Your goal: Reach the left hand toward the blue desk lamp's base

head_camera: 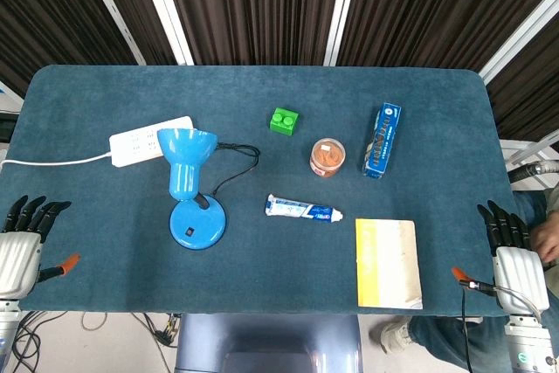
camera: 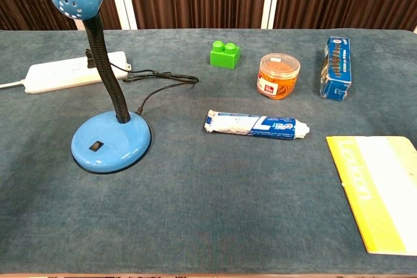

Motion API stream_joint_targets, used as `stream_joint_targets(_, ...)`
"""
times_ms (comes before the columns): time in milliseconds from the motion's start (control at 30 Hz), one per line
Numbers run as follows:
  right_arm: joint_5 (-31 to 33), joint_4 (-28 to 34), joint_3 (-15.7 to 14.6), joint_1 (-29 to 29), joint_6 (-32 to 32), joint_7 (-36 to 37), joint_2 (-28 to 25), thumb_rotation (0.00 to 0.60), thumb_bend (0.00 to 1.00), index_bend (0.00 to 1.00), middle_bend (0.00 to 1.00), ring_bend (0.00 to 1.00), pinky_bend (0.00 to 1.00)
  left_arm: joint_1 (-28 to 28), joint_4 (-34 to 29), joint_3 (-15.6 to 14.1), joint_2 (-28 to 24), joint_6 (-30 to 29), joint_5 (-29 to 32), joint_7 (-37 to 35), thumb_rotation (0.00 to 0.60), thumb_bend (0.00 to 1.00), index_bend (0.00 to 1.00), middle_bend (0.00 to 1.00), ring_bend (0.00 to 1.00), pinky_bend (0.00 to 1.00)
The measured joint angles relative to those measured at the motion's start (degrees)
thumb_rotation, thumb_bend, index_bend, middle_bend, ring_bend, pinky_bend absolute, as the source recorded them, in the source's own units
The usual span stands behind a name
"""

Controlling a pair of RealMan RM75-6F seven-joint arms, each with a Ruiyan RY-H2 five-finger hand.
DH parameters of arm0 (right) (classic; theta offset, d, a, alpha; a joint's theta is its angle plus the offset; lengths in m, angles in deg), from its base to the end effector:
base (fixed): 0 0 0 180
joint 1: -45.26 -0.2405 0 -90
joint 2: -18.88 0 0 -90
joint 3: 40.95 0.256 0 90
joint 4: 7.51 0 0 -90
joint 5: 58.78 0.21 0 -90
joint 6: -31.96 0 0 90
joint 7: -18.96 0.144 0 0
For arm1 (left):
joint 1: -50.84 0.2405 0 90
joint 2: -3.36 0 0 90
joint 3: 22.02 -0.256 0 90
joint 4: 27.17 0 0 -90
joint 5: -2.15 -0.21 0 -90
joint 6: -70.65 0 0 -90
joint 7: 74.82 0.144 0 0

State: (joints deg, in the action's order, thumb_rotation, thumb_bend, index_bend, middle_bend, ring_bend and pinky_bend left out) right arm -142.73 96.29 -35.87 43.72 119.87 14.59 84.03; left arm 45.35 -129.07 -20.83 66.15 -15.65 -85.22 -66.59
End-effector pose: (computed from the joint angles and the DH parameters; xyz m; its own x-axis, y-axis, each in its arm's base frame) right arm -0.2783 -0.1689 0.1520 0.2604 0.0502 0.9642 -0.9644 0.0616 0.2572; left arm -0.2751 0.1751 0.1505 0.3994 0.0115 0.9167 0.9157 -0.0530 -0.3983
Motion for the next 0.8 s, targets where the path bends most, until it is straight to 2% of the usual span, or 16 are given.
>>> stream_joint_targets(800, 0.1, 0.0, -0.1, -0.1, -0.2, -0.1, 0.1, 0.600, 0.10, 0.00, 0.02, 0.04, 0.00, 0.3, -0.6, 0.6, 0.0, 0.0, 1.5, 1.1, 0.600, 0.15, 0.16, 0.19, 0.08, 0.03)
